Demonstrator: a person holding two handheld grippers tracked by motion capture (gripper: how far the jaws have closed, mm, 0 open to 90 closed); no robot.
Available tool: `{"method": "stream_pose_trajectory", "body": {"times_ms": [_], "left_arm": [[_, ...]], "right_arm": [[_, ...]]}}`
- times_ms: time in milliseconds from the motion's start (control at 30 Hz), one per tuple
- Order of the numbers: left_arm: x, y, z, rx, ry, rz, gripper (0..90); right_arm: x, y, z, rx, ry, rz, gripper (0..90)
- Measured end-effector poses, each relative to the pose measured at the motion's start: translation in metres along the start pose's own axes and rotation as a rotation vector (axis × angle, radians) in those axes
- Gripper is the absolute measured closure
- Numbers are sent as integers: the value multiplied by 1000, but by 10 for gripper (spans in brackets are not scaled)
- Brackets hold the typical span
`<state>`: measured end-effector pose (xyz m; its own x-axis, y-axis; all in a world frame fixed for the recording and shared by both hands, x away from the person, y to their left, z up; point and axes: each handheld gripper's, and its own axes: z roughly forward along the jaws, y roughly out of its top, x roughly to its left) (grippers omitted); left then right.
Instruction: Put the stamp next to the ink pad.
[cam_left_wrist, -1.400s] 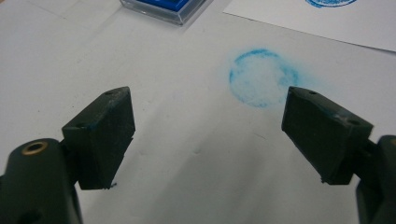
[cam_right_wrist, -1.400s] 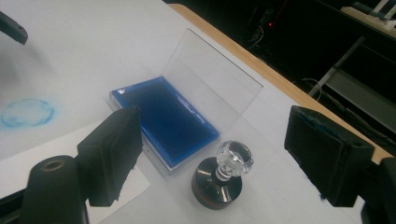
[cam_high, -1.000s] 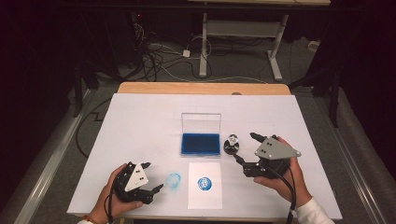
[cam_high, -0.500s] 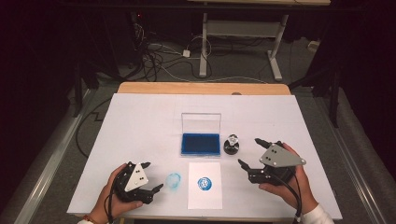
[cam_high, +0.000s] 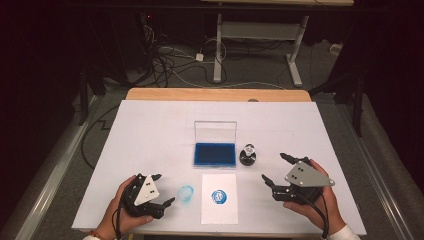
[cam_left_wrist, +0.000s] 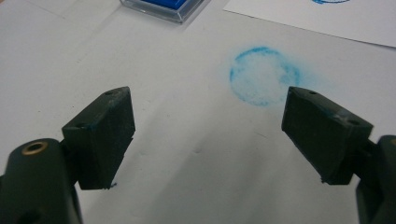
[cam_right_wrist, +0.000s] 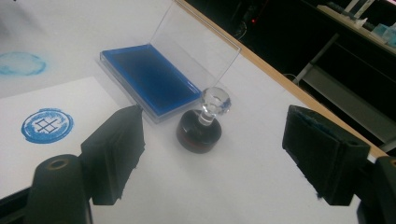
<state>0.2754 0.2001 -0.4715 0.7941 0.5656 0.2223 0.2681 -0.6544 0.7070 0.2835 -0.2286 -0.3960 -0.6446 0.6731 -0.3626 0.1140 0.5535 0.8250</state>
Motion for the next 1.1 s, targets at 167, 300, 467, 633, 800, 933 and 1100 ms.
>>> {"method": "stream_pose_trajectory", "body": {"times_ms": [167, 300, 467, 633, 800, 933, 1100], "left_arm": [[0, 0, 0, -1, 2, 3, 167], [0, 0, 0, -2, 4, -2, 167], [1, 0, -1, -7, 8, -4, 167], [2, 0, -3, -15, 10, -12, 167], [5, 0, -4, -25, 18, -20, 166], [9, 0, -8, -41, 37, -21, 166], [12, 0, -11, -59, 47, -26, 166]], "right_arm": [[-1, -8, -3, 0, -20, -1, 194], [-2, -16, -6, -7, -26, 10, 185], [-4, -25, -8, -15, -33, 34, 169], [-4, -35, -9, -14, -32, 43, 161], [-4, -48, -12, -10, -41, 66, 161], [-4, -58, -13, 14, -45, 75, 162], [-2, -70, -16, 23, -54, 99, 162]]}}
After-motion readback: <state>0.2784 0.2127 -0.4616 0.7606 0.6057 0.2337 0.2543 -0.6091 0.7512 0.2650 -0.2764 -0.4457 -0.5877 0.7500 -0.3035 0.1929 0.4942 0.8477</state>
